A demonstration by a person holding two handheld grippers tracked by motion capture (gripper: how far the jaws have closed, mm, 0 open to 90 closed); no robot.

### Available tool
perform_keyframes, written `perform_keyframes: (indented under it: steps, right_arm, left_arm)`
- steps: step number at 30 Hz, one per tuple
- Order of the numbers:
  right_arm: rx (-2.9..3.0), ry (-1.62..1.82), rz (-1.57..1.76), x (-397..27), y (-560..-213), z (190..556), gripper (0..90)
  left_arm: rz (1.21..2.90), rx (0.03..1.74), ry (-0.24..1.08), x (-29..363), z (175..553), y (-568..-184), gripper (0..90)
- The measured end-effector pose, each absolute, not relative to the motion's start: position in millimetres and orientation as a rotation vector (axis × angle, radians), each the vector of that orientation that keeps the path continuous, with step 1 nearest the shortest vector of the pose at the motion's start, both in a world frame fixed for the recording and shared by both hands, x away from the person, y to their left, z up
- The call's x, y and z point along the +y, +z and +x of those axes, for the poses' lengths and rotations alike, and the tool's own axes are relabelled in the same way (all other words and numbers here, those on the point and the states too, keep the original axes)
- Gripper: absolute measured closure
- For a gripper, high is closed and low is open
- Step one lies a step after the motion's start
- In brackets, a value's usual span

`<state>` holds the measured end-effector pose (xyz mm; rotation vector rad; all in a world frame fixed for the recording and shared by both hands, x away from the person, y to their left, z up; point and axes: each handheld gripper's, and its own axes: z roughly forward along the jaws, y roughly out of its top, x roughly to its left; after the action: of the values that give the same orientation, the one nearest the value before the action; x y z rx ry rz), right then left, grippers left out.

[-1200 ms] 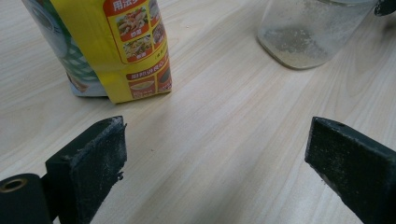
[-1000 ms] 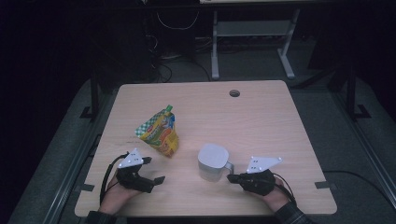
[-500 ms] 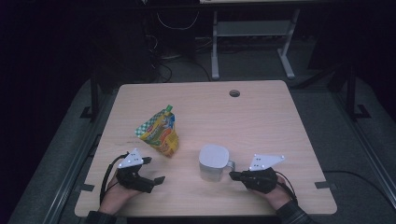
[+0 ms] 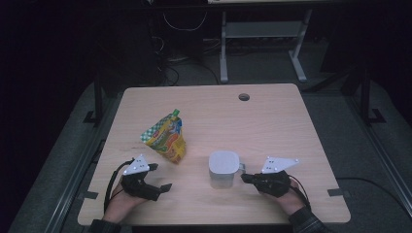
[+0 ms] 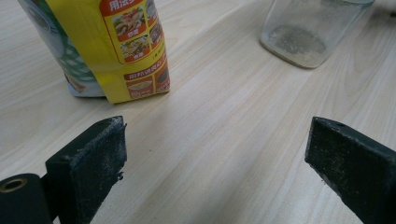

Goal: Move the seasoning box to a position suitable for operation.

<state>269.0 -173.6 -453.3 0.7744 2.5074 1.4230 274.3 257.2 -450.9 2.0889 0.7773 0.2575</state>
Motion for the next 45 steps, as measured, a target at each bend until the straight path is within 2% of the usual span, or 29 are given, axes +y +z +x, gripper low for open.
perform_keyframes:
  steps: [31, 45]
  right_arm:
    - [2.419, 1.430, 0.896, -186.7, -455.7, 288.5, 89.9]
    - [2.379, 1.476, 0.875, -196.8, -446.9, 284.6, 89.9]
  left_arm:
    - [2.081, 0.782, 0.240, 258.0, 276.2, -451.7, 4.9]
    - [2.051, 0.785, 0.257, 263.5, 258.5, -442.3, 4.9]
